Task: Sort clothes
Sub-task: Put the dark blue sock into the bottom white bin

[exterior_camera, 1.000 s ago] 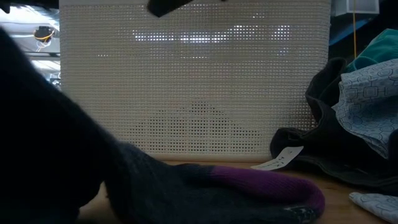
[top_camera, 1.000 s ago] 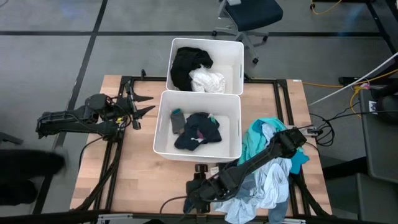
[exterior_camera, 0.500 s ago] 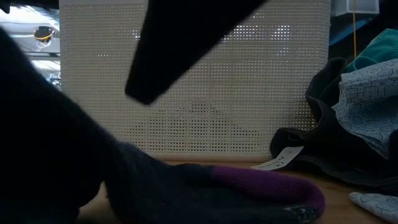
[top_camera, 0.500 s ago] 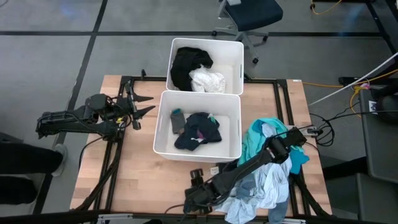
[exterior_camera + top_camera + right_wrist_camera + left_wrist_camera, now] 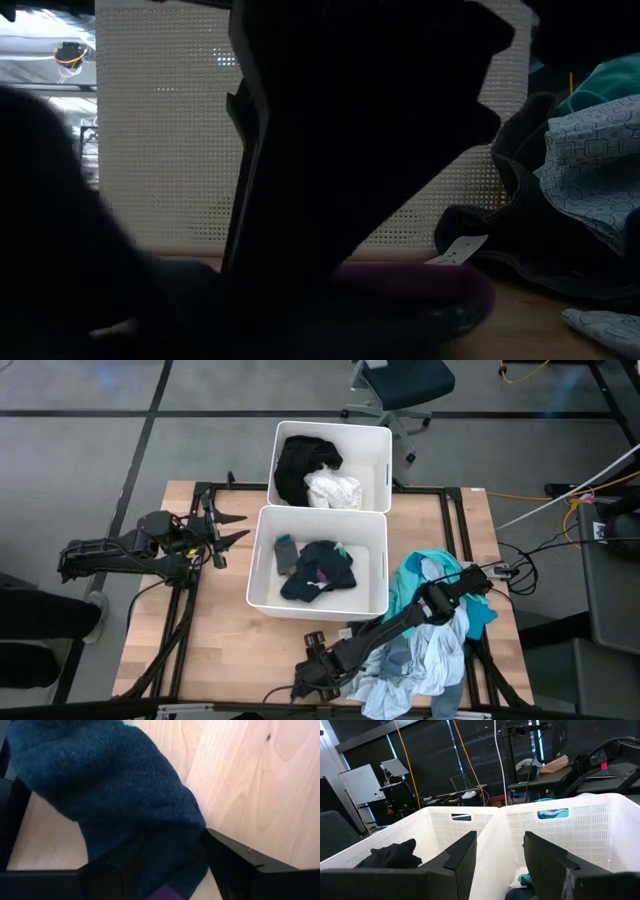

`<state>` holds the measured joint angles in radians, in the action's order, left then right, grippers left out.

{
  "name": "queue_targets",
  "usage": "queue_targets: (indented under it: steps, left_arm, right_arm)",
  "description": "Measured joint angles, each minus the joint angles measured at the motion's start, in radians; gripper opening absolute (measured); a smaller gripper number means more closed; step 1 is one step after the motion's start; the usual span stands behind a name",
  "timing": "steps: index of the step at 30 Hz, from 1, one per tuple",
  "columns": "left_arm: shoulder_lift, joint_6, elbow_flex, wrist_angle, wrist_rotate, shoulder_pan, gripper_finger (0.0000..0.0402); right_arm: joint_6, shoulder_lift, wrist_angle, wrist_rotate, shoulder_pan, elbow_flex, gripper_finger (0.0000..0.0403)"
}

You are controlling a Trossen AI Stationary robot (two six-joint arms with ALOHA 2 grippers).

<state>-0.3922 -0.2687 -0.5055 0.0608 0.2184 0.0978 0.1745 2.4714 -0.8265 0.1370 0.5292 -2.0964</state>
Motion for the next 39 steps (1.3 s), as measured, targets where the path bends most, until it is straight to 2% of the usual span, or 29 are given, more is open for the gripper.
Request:
queue_targets:
  steps: [3,10,12,19,23,28,39]
  left_arm:
    - [0.000,0.000,0.000,0.000,0.000,0.000,0.0150]
    - [0.000,0.000,0.000,0.001,0.000,0.000,0.0150]
    - [0.000,0.000,0.000,0.002,0.000,0.000,0.0150]
    - [0.000,0.000,0.000,0.002,0.000,0.000,0.0150]
    - [0.000,0.000,0.000,0.002,0.000,0.000,0.0150]
    - [0.000,0.000,0.000,0.003,0.000,0.000,0.0150]
    - [0.000,0.000,0.000,0.005,0.000,0.000,0.0150]
  right_arm:
    - [0.001,0.000,0.000,-0.008,-0.005,0.000,0.0165]
    - [0.001,0.001,-0.003,-0.019,-0.007,0.000,0.0034]
    - [0.001,0.000,-0.003,-0.024,-0.008,0.000,0.0012]
    - [0.031,-0.017,-0.030,0.002,-0.008,-0.023,0.0028]
    - [0.027,-0.018,-0.142,0.020,-0.008,-0.120,0.0008]
    - [0.035,-0.021,-0.265,0.084,-0.007,-0.259,0.0014]
    - [0.065,-0.200,-0.293,0.214,-0.006,-0.241,0.0009]
